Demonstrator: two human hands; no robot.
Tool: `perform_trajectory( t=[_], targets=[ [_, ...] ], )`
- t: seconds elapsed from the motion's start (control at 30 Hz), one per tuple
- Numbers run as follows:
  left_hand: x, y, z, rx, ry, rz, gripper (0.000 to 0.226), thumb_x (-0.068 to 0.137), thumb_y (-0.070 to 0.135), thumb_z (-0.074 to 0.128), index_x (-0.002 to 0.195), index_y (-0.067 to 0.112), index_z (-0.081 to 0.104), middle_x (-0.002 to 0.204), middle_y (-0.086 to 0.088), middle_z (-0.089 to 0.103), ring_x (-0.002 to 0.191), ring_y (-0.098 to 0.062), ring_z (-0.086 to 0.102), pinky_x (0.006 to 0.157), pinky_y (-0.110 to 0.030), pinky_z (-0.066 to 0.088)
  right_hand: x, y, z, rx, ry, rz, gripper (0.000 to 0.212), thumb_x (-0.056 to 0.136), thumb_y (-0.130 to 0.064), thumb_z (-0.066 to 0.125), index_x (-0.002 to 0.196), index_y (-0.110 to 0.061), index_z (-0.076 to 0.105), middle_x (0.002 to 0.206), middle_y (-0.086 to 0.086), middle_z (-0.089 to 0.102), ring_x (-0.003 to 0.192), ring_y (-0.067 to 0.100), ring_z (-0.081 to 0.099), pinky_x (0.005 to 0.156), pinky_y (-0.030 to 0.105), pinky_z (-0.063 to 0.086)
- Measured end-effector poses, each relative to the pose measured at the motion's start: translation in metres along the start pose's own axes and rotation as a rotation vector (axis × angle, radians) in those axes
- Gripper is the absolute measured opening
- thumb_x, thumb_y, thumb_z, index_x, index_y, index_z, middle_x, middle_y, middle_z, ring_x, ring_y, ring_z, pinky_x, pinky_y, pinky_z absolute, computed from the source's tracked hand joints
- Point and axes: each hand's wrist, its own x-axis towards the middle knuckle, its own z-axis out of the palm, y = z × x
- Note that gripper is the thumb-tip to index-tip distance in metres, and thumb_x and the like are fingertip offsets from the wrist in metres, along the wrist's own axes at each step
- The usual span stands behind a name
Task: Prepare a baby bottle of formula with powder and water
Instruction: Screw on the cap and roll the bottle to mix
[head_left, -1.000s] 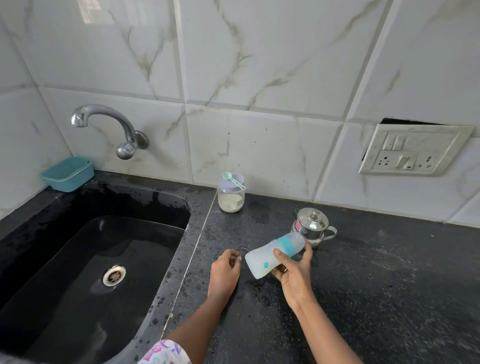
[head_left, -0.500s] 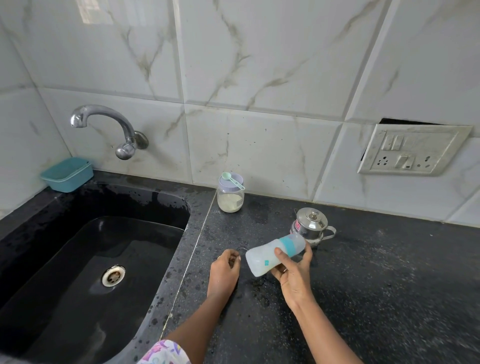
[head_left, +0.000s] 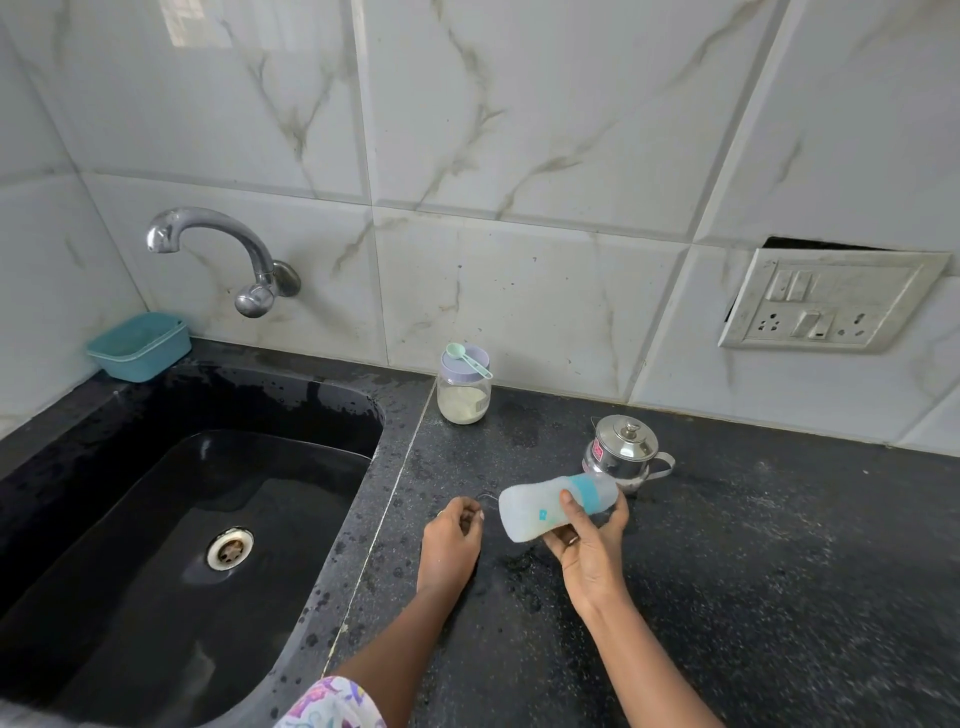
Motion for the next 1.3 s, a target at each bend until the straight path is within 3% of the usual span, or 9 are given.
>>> perform_trajectory(
  t=[0.1, 0.23, 0.4, 0.5, 0.73, 0.9, 1.07, 1.2, 1.3],
  targets=[
    [0.0006, 0.0004, -0.0002, -0.003, 0.003, 0.0, 0.012, 0.092, 0.02, 0.054, 0.1, 0.016, 0.062, 0.085, 0.003, 0.065, 0.081, -0.011, 0.06, 0.071, -0.021, 0.046, -0.0013, -0.0023, 0.0008, -0.03, -0.03, 0.005, 0.076, 0.079, 0.009, 0.063, 0.136, -0.033, 0.036, 0.114, 0.007, 0.058, 0.104, 0.026, 0.06, 0.069, 0.042, 0.059],
    [-0.0004, 0.0008, -0.0003, -0.006, -0.005, -0.007, 0.012, 0.093, 0.021, 0.054, 0.1, 0.016, 0.061, 0.086, 0.003, 0.064, 0.081, -0.011, 0.059, 0.07, -0.019, 0.044, 0.0027, -0.0007, -0.0009, 0.108, 0.047, -0.02, 0.06, 0.085, 0.003, 0.06, 0.128, -0.032, 0.038, 0.121, 0.006, 0.053, 0.106, 0.026, 0.058, 0.068, 0.043, 0.06],
    [0.0008, 0.0009, 0.0004, 0.0, 0.0, -0.013, 0.013, 0.092, 0.02, 0.055, 0.101, 0.016, 0.062, 0.087, 0.003, 0.065, 0.083, -0.011, 0.06, 0.072, -0.02, 0.044, -0.0001, -0.0027, -0.0026, -0.027, -0.023, 0.01, 0.078, 0.078, 0.008, 0.063, 0.137, -0.035, 0.035, 0.117, 0.009, 0.056, 0.104, 0.027, 0.06, 0.067, 0.041, 0.058],
    [0.0003, 0.0012, -0.0001, 0.009, 0.0, -0.013, 0.013, 0.092, 0.021, 0.055, 0.101, 0.015, 0.062, 0.087, 0.003, 0.065, 0.082, -0.011, 0.06, 0.073, -0.021, 0.046, 0.0008, -0.0006, -0.0035, 0.018, 0.021, -0.007, 0.071, 0.082, 0.006, 0.061, 0.135, -0.034, 0.036, 0.122, 0.008, 0.053, 0.104, 0.025, 0.059, 0.069, 0.043, 0.058],
    [0.0002, 0.0011, 0.0, 0.018, 0.003, -0.013, 0.013, 0.092, 0.02, 0.054, 0.102, 0.015, 0.062, 0.088, 0.004, 0.064, 0.084, -0.01, 0.06, 0.073, -0.02, 0.044, -0.0011, 0.0019, -0.0008, -0.016, 0.003, 0.014, 0.078, 0.078, 0.007, 0.065, 0.137, -0.033, 0.035, 0.117, 0.009, 0.057, 0.102, 0.026, 0.061, 0.063, 0.039, 0.058],
    [0.0005, 0.0006, -0.0003, 0.013, 0.0, -0.015, 0.014, 0.092, 0.02, 0.055, 0.102, 0.016, 0.062, 0.088, 0.004, 0.065, 0.084, -0.01, 0.06, 0.073, -0.022, 0.045, -0.0023, -0.0009, 0.0039, -0.07, -0.045, 0.011, 0.076, 0.078, 0.009, 0.063, 0.135, -0.033, 0.035, 0.111, 0.007, 0.058, 0.099, 0.025, 0.061, 0.07, 0.041, 0.057],
    [-0.0011, 0.0017, -0.0006, -0.002, 0.0, -0.009, 0.013, 0.092, 0.021, 0.054, 0.101, 0.016, 0.062, 0.087, 0.004, 0.065, 0.082, -0.009, 0.06, 0.071, -0.019, 0.044, 0.0026, -0.0043, 0.0018, 0.041, 0.02, -0.024, 0.064, 0.083, 0.004, 0.061, 0.13, -0.035, 0.038, 0.124, 0.008, 0.052, 0.105, 0.025, 0.058, 0.069, 0.043, 0.059],
    [-0.0001, 0.0011, -0.0008, 0.001, 0.002, -0.011, 0.013, 0.092, 0.021, 0.054, 0.102, 0.017, 0.062, 0.087, 0.005, 0.065, 0.081, -0.008, 0.059, 0.07, -0.018, 0.044, -0.0004, -0.0043, -0.0004, -0.033, -0.018, 0.003, 0.075, 0.08, 0.007, 0.062, 0.135, -0.036, 0.035, 0.119, 0.009, 0.055, 0.105, 0.027, 0.06, 0.071, 0.044, 0.058],
    [0.0001, 0.0026, -0.0007, 0.008, -0.003, -0.01, 0.013, 0.093, 0.021, 0.054, 0.102, 0.016, 0.062, 0.088, 0.004, 0.065, 0.083, -0.01, 0.06, 0.072, -0.019, 0.044, 0.0002, -0.0026, -0.0021, 0.02, 0.033, -0.011, 0.07, 0.083, 0.005, 0.062, 0.134, -0.034, 0.036, 0.125, 0.01, 0.053, 0.104, 0.025, 0.059, 0.071, 0.044, 0.058]
  ],
)
